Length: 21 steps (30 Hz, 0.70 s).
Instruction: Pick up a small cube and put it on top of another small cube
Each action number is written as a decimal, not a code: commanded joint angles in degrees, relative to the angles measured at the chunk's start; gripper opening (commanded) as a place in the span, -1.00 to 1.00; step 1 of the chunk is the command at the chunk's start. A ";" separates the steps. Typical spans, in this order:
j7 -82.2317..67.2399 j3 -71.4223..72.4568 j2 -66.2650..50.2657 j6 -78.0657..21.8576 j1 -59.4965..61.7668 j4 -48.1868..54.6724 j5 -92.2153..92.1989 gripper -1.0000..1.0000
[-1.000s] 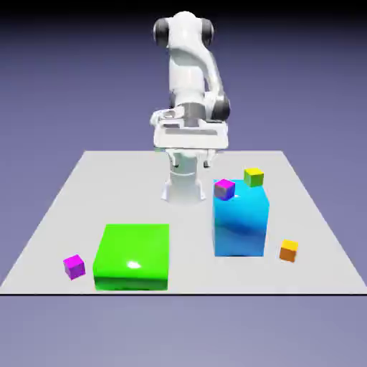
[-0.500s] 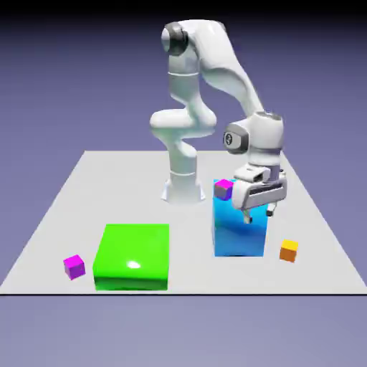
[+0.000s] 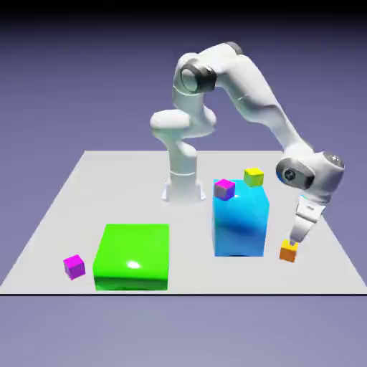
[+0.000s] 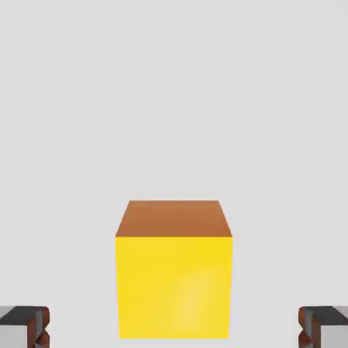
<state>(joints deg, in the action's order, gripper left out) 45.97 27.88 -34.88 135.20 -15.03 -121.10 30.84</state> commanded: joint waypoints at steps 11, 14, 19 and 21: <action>-3.21 -4.99 7.84 -8.12 5.90 3.35 -11.89 -1.00; -2.38 -11.21 8.18 -9.32 9.40 5.06 -16.80 -1.00; -0.99 -21.60 8.76 -11.31 15.22 7.90 -24.99 -1.00; -0.44 -25.75 8.98 -12.10 17.55 9.04 -28.26 -1.00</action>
<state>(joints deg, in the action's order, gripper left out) 45.42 2.14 -25.90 123.09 2.53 -112.06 2.37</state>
